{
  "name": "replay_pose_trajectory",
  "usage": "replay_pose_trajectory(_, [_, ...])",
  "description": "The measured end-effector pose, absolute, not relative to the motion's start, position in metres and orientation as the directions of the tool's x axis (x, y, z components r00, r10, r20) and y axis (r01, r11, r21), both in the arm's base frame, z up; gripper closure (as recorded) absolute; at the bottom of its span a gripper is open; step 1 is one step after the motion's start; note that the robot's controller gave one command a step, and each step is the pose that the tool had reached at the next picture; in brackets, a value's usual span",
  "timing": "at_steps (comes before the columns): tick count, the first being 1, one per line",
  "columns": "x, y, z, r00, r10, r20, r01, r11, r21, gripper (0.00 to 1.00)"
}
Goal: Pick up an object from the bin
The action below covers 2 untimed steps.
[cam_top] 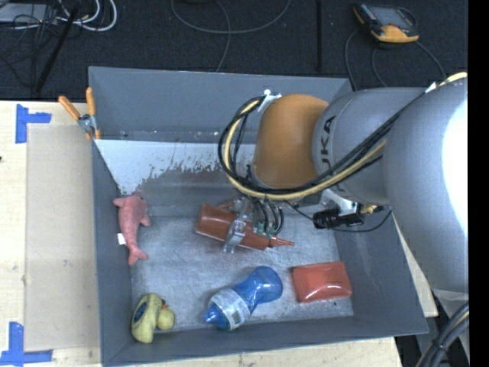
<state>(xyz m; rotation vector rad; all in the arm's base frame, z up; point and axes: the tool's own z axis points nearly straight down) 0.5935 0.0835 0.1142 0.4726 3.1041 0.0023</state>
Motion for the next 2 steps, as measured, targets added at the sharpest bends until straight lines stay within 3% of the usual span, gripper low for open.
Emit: replay_pose_trajectory(2, [0.592,0.083,0.133,-0.955,0.297,0.006,0.297,0.955,-0.002,1.0])
